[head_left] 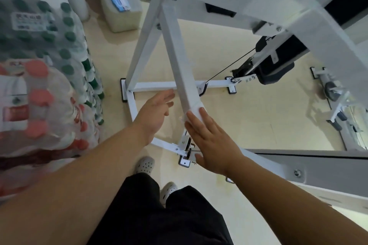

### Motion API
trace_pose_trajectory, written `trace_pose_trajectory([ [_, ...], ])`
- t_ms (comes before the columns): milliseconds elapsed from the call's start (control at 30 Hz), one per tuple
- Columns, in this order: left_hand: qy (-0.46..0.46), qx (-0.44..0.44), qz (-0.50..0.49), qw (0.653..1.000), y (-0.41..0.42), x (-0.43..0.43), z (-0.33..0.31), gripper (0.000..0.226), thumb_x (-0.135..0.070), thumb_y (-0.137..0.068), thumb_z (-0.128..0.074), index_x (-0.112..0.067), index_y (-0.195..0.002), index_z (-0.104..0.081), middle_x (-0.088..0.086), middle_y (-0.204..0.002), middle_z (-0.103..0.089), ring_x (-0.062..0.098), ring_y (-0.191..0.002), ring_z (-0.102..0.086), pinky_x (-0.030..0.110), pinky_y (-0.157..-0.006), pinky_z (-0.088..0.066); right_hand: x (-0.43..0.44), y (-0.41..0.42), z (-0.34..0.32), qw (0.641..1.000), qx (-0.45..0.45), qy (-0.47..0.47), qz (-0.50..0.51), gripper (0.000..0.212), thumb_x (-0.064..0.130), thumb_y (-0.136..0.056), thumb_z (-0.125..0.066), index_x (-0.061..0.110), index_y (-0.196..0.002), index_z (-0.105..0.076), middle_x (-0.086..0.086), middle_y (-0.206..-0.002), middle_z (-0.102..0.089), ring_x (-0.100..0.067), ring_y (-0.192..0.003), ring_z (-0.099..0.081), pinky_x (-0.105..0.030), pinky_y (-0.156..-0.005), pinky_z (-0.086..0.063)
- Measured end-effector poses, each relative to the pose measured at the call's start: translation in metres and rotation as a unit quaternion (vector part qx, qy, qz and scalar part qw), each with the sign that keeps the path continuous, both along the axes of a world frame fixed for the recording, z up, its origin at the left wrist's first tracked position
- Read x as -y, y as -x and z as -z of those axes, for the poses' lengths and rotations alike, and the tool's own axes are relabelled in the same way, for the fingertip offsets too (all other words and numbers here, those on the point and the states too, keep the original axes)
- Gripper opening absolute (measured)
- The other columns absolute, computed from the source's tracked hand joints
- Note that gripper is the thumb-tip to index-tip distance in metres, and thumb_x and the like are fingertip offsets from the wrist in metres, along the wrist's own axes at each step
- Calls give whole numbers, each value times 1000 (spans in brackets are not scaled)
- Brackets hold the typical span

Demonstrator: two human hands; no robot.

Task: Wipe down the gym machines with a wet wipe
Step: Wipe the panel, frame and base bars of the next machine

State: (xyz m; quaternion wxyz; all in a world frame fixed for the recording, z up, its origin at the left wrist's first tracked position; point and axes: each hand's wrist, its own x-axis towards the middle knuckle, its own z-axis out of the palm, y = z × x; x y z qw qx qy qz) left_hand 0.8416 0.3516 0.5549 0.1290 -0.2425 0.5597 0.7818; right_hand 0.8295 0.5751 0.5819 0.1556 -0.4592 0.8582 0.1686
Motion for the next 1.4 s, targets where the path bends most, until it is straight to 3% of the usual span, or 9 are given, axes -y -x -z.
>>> trace_pose_trajectory([
  [67, -15, -6, -21, 1000, 2, 0, 0, 50, -4, -95, -41, -34, -132, -58, -11, -136, -60, 7, -128, -54, 27, -102, -39, 26, 21, 2, 999, 25, 28, 30, 104, 61, -83, -62, 6, -160, -22, -8, -171, 11, -39, -155, 16, -50, -125, -18],
  [200, -55, 31, -94, 994, 10, -1, -1, 28, -38, -96, -52, -40, -122, -63, -12, -130, -62, 4, -124, -54, 36, -114, -30, 83, 72, -2, 981, 99, 99, 136, 107, 63, -86, -64, 7, -162, -12, -2, -169, 20, -31, -152, 27, -39, -122, 2],
  [467, -83, 29, -121, 989, 28, -6, -16, 34, -34, -105, -42, -30, -126, -68, -16, -128, -67, 2, -120, -59, 32, -108, -37, 67, 69, -1, 979, 106, 112, 130, 108, 54, -87, -66, 17, -163, 0, 1, -167, 27, -29, -150, 31, -38, -124, -2],
  [633, -104, 20, -115, 988, 37, -16, -25, 32, -37, -103, -44, -34, -110, -75, -20, -112, -73, -7, -107, -63, 20, -90, -39, 42, 62, 6, 993, 87, 61, 52, 120, 64, -80, -64, 14, -162, 9, -7, -167, 27, -39, -152, 26, -55, -126, -4],
  [800, -103, 38, -175, 978, 42, -10, -22, 33, -34, -106, -34, -35, -116, -65, -15, -130, -63, 6, -122, -57, 34, -111, -36, 101, 131, 2, 983, 131, 85, 97, 138, 72, -70, -76, 18, -161, 13, 0, -163, 36, -35, -145, 40, -44, -122, 13],
  [1000, -80, 35, -190, 978, 52, -9, -31, 36, -32, -108, -36, -35, -92, -68, -24, -91, -74, 13, -106, -66, 43, -107, -43, 155, 189, -7, 984, 114, 94, 96, 114, 61, -79, -68, 13, -163, -7, 0, -168, 22, -35, -150, 31, -48, -127, -3],
  [1133, -105, 37, -181, 977, 55, -8, -30, 32, -36, -107, -38, -31, -112, -70, -17, -110, -74, 12, -111, -66, 45, -110, -41, 126, 171, -4, 974, 145, 153, 80, 96, 61, -83, -43, 9, -161, -21, 1, -171, 5, -30, -155, 20, -48, -127, -10],
  [1267, -108, 29, -148, 983, 53, -10, -24, 38, -43, -106, -35, -36, -125, -67, -18, -121, -70, 6, -115, -64, 44, -109, -41, 81, 145, 7, 974, 138, 179, -14, 77, 47, -93, -43, 5, -157, -33, -5, -169, -17, -31, -157, 10, -53, -126, -15],
  [1400, -144, 44, -178, 972, 48, -10, -23, 32, -34, -107, -34, -36, -109, -66, -13, -114, -73, 7, -114, -64, 37, -112, -39, 109, 184, 10, 973, 130, 181, -60, 67, 38, -92, -43, 2, -148, -47, -13, -159, -38, -40, -156, -8, -60, -122, -22],
])
